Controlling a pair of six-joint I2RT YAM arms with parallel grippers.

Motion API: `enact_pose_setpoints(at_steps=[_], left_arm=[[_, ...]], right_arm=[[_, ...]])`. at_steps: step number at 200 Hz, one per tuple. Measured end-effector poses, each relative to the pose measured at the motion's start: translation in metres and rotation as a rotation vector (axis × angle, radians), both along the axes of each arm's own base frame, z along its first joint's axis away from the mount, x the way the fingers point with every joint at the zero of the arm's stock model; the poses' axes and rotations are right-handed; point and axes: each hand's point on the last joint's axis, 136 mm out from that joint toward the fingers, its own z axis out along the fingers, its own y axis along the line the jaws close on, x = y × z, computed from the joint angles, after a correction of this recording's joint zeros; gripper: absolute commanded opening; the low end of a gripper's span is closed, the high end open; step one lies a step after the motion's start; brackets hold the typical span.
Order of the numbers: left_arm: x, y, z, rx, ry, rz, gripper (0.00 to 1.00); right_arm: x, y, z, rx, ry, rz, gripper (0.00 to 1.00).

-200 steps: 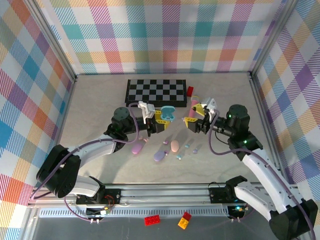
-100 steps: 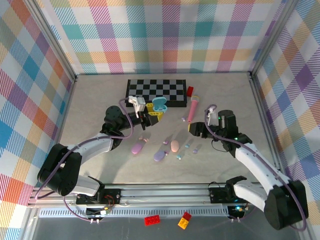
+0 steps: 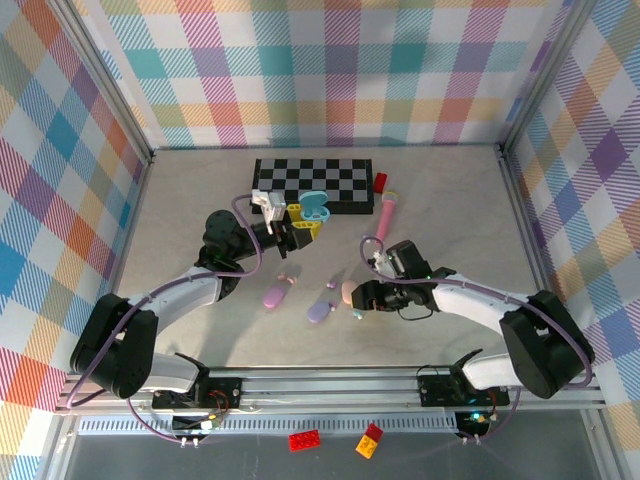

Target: Insert the wireless bluetooth earbuds into the charging case

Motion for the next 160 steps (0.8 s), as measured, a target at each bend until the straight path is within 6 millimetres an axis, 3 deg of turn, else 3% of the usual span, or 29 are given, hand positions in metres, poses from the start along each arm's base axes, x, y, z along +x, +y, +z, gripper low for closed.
enact_pose_setpoints(at_steps=[64,160], left_arm=[[0.0,0.0,-0.001,0.005,-0.008,0.002,0.36],[0.0,0.0,-0.002,0.008,-0.002,0.002,0.36]], right_arm=[[-0.013,0.004,-0.017,-0.033,0.03,0.037,0.49],[-0.031,0.009,-0.025,-0.044,0.051,0.08,0.49]])
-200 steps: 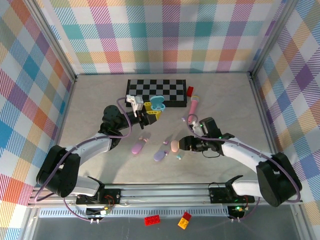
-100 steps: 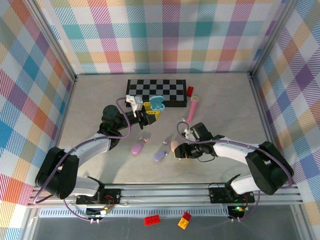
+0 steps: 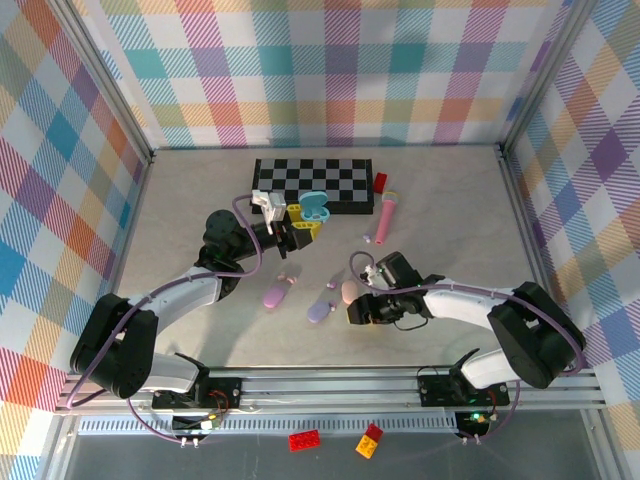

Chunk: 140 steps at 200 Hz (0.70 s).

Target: Insert the wireless bluetooth earbuds into the charging case

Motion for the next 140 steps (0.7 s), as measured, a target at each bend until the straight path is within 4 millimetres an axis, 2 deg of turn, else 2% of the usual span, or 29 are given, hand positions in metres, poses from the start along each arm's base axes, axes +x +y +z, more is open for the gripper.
enact_pose_setpoints(at_steps=[32,73,111,140], left_arm=[[0.0,0.0,-0.003,0.009,0.009,0.0,0.36],[-0.002,0.0,-0.002,0.015,0.002,-0.006,0.36],[-0.002,0.0,-0.005,0.024,0.006,-0.008,0.36],[-0.004,0.0,-0.003,0.025,0.001,-0.008,0.36]], right_arm=[[-0.001,-0.001,0.005,0.012,-0.022,0.0,0.47],[0.013,-0.008,0.019,0.02,-0.087,-0.051,0.47],[0.022,-0.014,0.009,0.006,-0.058,-0.092,0.46],[0.02,-0.011,-0.001,0.006,-0.008,-0.088,0.45]])
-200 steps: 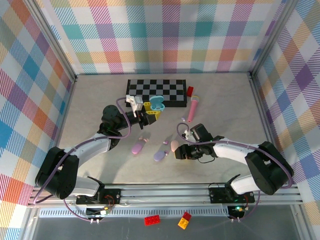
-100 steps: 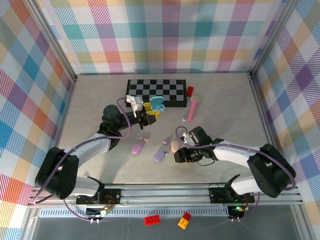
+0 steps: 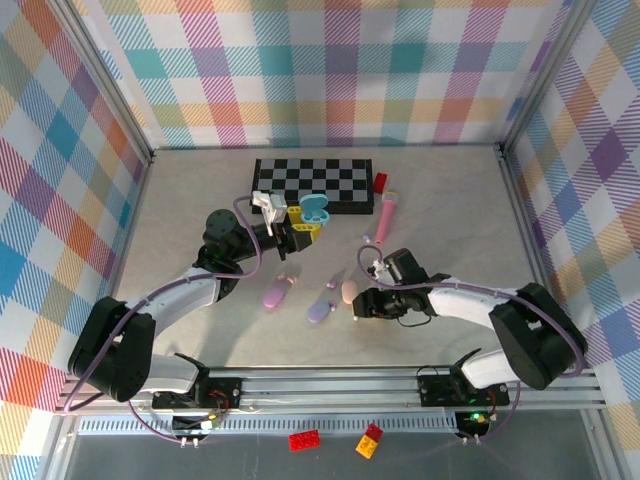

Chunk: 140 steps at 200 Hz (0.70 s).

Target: Insert the wireless bluetooth earbuds into the charging case

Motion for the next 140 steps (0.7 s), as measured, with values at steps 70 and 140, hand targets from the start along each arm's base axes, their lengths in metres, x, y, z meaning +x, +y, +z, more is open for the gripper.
enact_pose_setpoints(at_steps=[70,140], left_arm=[[-0.001,0.001,0.001,0.003,0.005,0.0,0.36],[-0.002,0.0,0.001,0.003,0.004,-0.007,0.36]], right_arm=[[0.002,0.011,0.003,0.052,0.017,0.025,0.45],[0.002,0.014,0.0,0.067,0.04,0.03,0.41]])
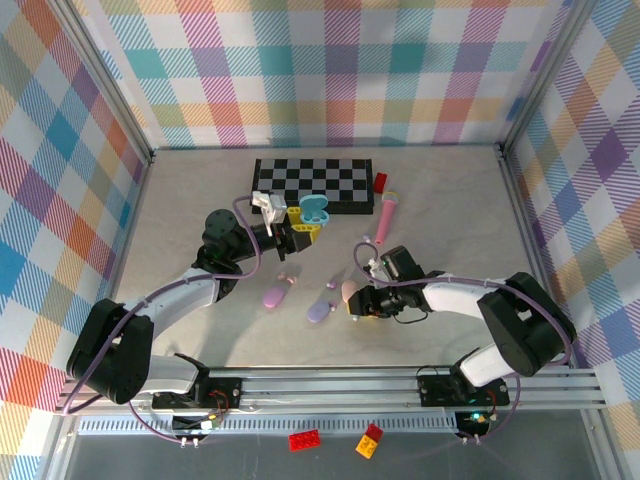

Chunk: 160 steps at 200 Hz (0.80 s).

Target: Insert the wireless bluetooth earbuds into the charging case

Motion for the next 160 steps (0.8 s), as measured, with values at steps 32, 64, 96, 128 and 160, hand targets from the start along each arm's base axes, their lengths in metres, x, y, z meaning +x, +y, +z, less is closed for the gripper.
enact_pose_setpoints(at_steps=[32,64,96,128,160], left_arm=[[0.0,0.0,0.0,0.0,0.0,0.0,0.36],[0.0,0.0,0.0,0.0,0.0,0.0,0.36],[0.0,0.0,0.0,0.0,0.0,0.0,0.35],[0.0,0.0,0.0,0.0,0.0,0.0,0.36],[0.0,0.0,0.0,0.0,0.0,0.0,0.36]], right_arm=[[0.0,0.005,0.002,0.027,0.007,0.005,0.37],[0.001,0.007,0.0,0.037,0.013,0.009,0.33],[-0.001,0.008,-0.002,0.042,0.026,0.015,0.37],[-0.002,0.009,-0.001,0.048,0.03,0.02,0.38],[-0.006,0.011,0.0,0.05,0.026,0.032,0.39]])
